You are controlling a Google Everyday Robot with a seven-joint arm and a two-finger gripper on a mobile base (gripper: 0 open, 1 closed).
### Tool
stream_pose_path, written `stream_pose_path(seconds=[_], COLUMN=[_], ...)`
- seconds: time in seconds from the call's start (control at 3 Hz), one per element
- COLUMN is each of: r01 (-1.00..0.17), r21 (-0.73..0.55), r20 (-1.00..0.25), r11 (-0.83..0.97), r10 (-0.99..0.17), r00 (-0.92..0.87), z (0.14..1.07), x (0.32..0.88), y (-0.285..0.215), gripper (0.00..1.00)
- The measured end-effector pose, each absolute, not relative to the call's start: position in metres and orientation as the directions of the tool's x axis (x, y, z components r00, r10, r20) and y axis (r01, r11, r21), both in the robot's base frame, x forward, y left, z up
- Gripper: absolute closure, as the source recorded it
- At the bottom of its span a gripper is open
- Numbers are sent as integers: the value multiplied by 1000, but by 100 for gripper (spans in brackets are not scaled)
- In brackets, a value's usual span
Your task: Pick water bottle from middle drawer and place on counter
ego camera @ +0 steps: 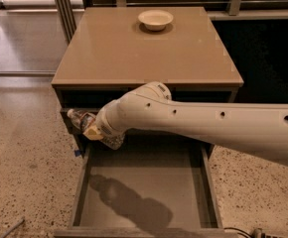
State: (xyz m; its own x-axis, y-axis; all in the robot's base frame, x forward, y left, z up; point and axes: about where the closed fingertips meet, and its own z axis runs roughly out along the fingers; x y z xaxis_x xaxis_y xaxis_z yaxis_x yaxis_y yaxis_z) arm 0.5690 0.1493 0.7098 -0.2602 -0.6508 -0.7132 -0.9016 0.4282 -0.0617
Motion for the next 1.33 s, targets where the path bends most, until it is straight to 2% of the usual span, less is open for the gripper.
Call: stream_pose_path(seconds=[0.67, 1.0, 1.33], r01=[-910, -910, -882], r21=[-43, -82, -252], r20=[-715, -723, -713], r11=[412, 406, 397], r10=[-649, -653, -693], r00=[-261, -226, -109], z=[707, 759, 899], x=[562, 568, 596], y=[155, 157, 151], gripper=[100, 100, 100])
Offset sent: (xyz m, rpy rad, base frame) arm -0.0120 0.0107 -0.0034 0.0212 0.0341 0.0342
